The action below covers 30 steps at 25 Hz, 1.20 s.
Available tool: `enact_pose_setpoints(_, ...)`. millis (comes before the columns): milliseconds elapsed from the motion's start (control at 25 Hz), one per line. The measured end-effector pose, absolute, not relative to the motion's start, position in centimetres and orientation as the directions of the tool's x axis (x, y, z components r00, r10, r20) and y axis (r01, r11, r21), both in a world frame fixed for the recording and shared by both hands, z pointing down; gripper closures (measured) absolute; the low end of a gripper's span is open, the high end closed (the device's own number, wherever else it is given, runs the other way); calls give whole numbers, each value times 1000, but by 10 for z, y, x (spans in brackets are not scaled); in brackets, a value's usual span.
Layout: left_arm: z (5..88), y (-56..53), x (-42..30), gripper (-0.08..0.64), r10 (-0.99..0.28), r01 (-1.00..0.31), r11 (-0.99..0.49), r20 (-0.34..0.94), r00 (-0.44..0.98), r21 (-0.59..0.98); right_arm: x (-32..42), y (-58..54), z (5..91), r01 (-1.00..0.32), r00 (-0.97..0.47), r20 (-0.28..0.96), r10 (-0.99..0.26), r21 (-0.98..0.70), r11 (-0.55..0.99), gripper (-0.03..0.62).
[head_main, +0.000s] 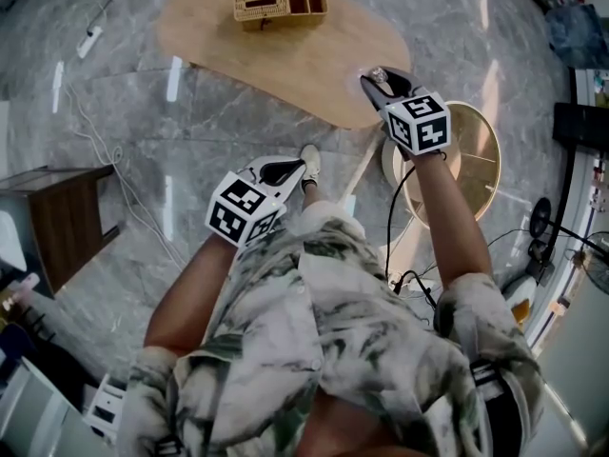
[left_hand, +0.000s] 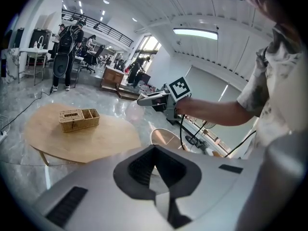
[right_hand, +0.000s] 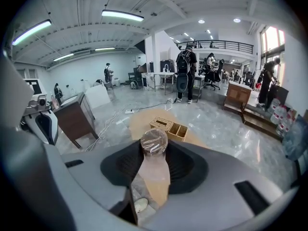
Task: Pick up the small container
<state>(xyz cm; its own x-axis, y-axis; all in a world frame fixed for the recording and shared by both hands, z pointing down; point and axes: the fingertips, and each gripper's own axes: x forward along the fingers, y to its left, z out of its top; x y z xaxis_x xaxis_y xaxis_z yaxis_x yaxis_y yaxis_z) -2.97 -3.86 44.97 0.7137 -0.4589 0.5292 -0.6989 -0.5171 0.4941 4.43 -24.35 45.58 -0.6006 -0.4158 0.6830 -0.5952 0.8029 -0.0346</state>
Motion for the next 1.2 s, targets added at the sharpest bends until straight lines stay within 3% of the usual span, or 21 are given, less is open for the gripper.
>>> enact_pose_setpoints(1200, 449, -38, -37, 538, -456, -699, -517, 531, 714, 495, 47, -241, 455, -589, -588, 697, -410, -22, 808, 434)
